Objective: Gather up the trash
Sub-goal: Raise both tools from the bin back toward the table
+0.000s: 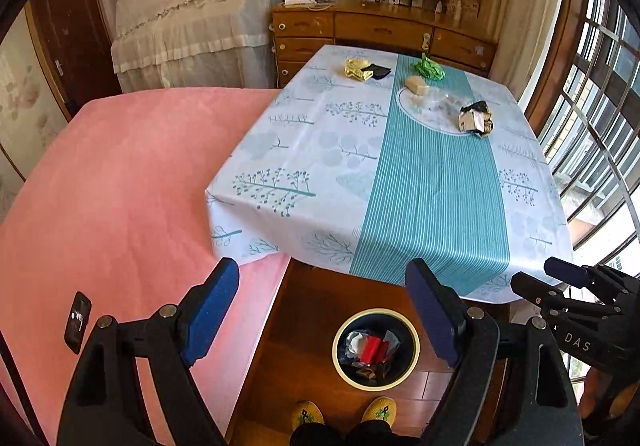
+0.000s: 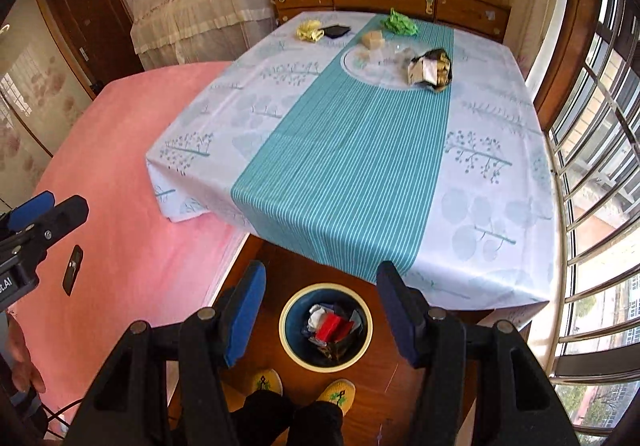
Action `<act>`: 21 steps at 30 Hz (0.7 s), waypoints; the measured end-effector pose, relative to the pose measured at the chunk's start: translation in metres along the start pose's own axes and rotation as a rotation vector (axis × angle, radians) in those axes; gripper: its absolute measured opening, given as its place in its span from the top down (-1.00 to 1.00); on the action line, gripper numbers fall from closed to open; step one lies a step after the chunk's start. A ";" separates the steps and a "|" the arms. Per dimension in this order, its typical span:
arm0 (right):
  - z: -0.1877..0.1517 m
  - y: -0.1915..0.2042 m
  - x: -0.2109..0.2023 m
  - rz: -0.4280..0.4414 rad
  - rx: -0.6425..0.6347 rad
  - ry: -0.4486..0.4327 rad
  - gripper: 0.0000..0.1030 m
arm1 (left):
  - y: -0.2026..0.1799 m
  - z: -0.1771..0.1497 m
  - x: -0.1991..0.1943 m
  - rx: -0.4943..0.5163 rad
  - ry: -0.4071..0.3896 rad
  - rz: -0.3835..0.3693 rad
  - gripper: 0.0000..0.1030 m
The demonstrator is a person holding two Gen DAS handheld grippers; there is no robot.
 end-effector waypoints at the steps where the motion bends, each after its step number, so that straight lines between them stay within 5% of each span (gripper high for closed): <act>1: 0.008 -0.002 -0.005 0.000 -0.004 -0.026 -0.13 | -0.004 0.006 -0.004 0.004 -0.016 0.001 -0.63; 9: 0.053 -0.016 -0.031 0.013 -0.051 -0.149 -0.13 | -0.036 0.048 -0.026 0.025 -0.117 0.016 -0.63; 21: 0.105 -0.044 -0.017 0.048 0.019 -0.178 -0.13 | -0.074 0.092 0.005 0.092 -0.137 0.000 -0.63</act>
Point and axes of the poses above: each gripper's, at about its wrist camera, not at the fingertips, and x roughly the way its jaws point, y to its left, z to its top, the point moved 8 cm from there along x, roughly the way its jaws point, and after that the axes turned 5 degrees about -z, right-handed, at the moved point
